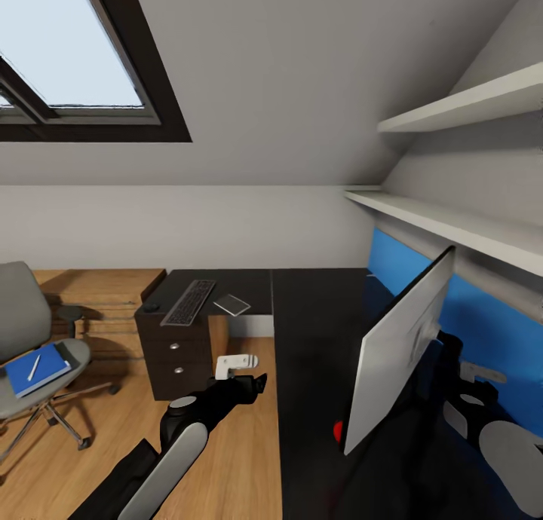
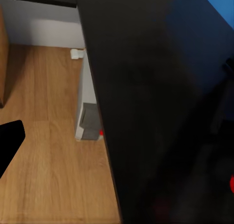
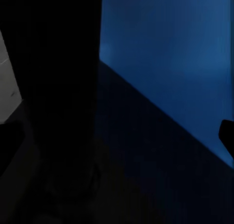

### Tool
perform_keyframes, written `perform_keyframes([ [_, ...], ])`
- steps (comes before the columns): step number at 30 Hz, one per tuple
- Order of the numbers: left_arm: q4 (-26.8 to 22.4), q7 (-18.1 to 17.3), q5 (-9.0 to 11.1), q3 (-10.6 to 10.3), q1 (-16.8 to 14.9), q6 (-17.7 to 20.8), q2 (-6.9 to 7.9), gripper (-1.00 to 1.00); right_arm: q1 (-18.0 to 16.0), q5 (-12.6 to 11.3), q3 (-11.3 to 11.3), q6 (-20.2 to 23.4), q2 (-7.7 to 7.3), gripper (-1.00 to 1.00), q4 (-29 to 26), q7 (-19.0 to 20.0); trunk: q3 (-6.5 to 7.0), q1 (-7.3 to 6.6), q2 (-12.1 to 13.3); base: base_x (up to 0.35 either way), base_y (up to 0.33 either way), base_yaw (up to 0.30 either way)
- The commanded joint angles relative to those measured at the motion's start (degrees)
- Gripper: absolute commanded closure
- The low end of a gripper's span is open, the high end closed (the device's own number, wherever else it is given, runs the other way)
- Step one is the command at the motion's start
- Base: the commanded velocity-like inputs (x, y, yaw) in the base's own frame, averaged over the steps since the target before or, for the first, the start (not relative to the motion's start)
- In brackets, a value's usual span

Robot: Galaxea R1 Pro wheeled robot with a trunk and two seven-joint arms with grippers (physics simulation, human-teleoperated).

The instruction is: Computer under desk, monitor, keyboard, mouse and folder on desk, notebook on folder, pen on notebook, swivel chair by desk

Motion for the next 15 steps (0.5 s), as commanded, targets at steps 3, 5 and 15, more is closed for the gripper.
perform_keyframes([
  [3,-0.07,0.59,0.54,-0.11,-0.08,0.0,0.01,-1.0,-0.08,0.6,-0.46,-0.2,0.0,-1.0,0.11,-0.16,-0.1,0.0,-0.08,-0.177,0.101,0.0],
  [5,-0.07,0.59,0.54,-0.12,-0.08,0.0,0.01,-1.0,-0.08,0.6,-0.46,-0.23,0.0,-1.0,0.11,-0.16,-0.1,0.0,-0.08,-0.234,0.147,0.0],
  [15,1.16,0.7,0.48,-0.05,-0.08,-0.07,-0.05,-1.0,-0.1,0.24,-0.41,-0.09,0.08,-1.0,0.04,0.3,-0.1,0.0,-0.08,-0.277,0.179,0.0],
])
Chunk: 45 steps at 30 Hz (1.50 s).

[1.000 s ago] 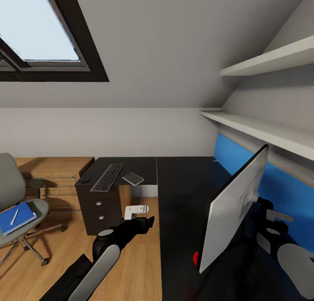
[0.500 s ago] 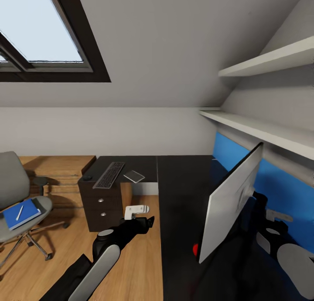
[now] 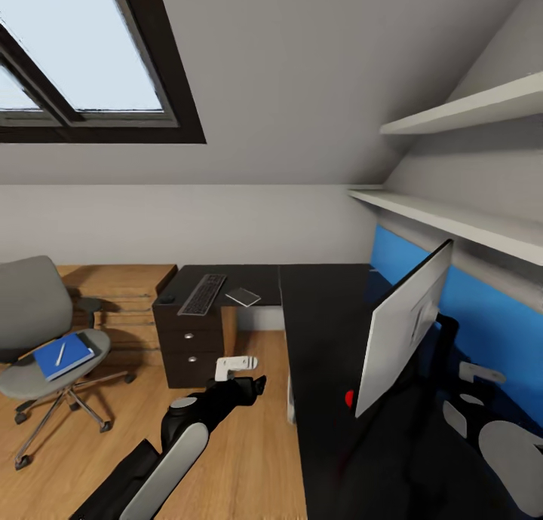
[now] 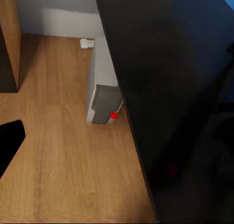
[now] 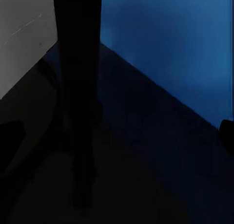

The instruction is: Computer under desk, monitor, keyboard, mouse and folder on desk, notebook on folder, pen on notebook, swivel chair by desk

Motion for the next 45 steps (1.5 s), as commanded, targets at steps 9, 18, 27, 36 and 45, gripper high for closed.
perform_keyframes([
  [9,0.87,0.8,0.45,-0.12,-0.08,-0.06,0.0,-1.0,-0.14,0.23,-0.72,9.95,1.68,-1.0,-2.02,0.44,-0.09,-0.02,-0.08,-0.218,0.132,0.0],
  [18,2.17,0.92,0.37,-0.2,-0.08,-0.14,-0.09,-1.0,5.07,-2.17,-1.74,34.96,8.08,-1.0,-30.3,2.94,-0.09,-0.02,-0.08,-0.023,0.013,0.0],
  [27,2.27,0.8,-0.01,-0.15,-0.08,-0.26,-0.09,-1.0,29.36,-4.51,-1.22,43.36,21.01,-1.0,-71.34,3.05,-0.09,-0.02,-0.08,-0.001,0.07,0.0],
  [36,2.23,0.79,0.08,-0.2,-0.08,-0.32,-0.09,-1.0,30.63,-2.55,1.45,36.5,21.82,-1.0,-71.24,3.04,-0.09,-0.02,-0.08,0.008,0.294,0.0],
  [45,2.23,0.89,0.12,-0.21,-0.08,-0.32,-0.13,-1.0,31.41,1.8,2.28,29.99,23.27,-1.0,-70.6,2.88,-0.09,-0.02,-0.08,0.193,0.227,0.0],
])
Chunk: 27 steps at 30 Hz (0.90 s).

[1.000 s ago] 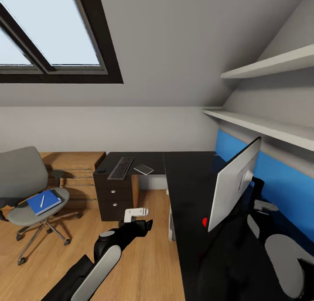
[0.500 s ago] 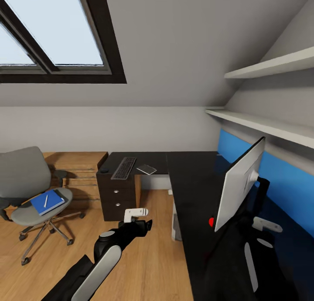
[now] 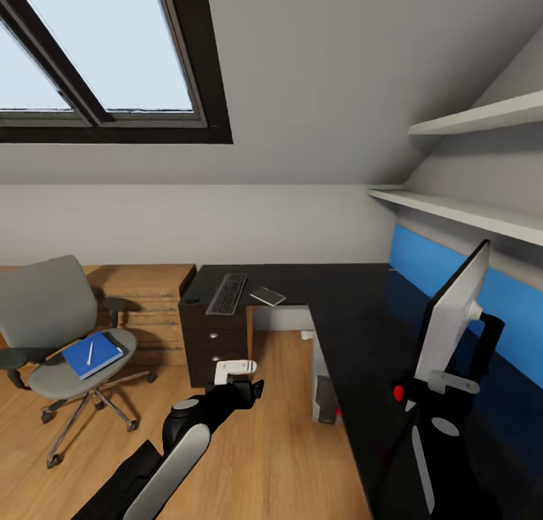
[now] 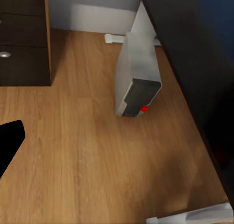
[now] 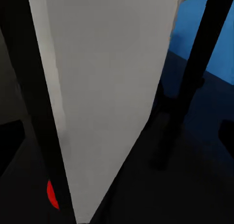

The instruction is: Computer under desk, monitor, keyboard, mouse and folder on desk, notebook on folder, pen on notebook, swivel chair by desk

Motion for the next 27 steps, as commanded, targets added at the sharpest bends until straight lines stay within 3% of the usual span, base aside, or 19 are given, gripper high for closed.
perform_keyframes([
  [1,-0.08,0.6,0.57,-0.13,-0.08,-0.02,0.06,-1.0,-0.02,0.66,-0.06,0.27,0.08,-1.0,-0.05,0.01,-0.09,0.03,-0.07,0.132,0.061,0.0],
  [16,-0.05,0.59,0.62,-0.13,-0.08,-0.02,0.02,-1.0,0.22,0.92,-0.04,-0.43,0.17,-1.0,0.12,0.0,-0.09,0.03,-0.07,0.019,0.008,0.0],
  [27,-0.08,0.49,0.53,-0.21,-0.08,-0.02,0.02,-1.0,0.23,0.95,-0.1,-0.38,-0.04,-1.0,0.18,-0.08,-0.09,0.03,-0.07,0.141,0.0,0.0],
])
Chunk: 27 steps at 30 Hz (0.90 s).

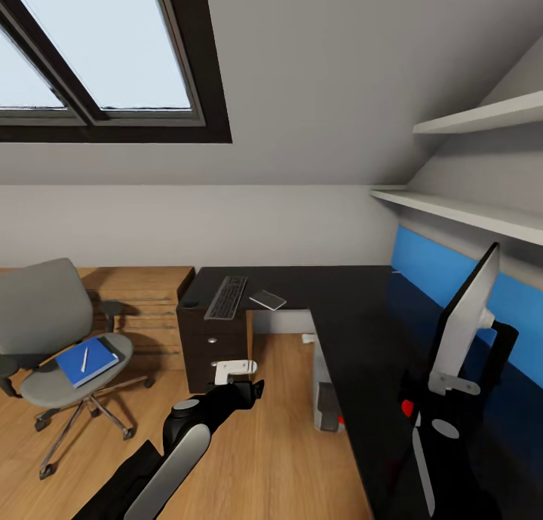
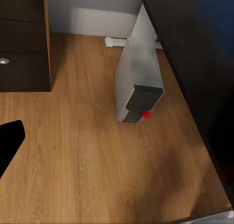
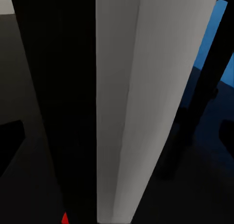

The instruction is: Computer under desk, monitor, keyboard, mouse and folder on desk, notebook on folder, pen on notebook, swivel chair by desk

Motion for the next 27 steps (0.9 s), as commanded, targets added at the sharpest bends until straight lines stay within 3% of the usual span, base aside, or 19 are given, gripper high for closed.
perform_keyframes([
  [1,-0.08,0.59,0.55,-0.13,-0.08,-0.02,0.05,-1.0,-0.06,0.59,-0.07,0.45,0.03,-1.0,-0.11,0.0,-0.09,0.02,-0.08,0.01,-0.018,0.0],
  [9,-0.08,0.56,0.56,-0.13,-0.08,-0.02,0.05,-1.0,-0.07,0.57,-0.09,0.53,-0.01,-1.0,-0.1,-0.05,-0.09,0.02,-0.08,-0.105,-0.166,0.0],
  [27,-0.08,0.48,0.77,-0.13,-0.08,-0.02,0.05,-1.0,-0.06,0.57,-0.09,0.57,-0.01,-1.0,-0.07,-0.02,-0.09,0.02,-0.08,-0.225,-0.226,0.0],
])
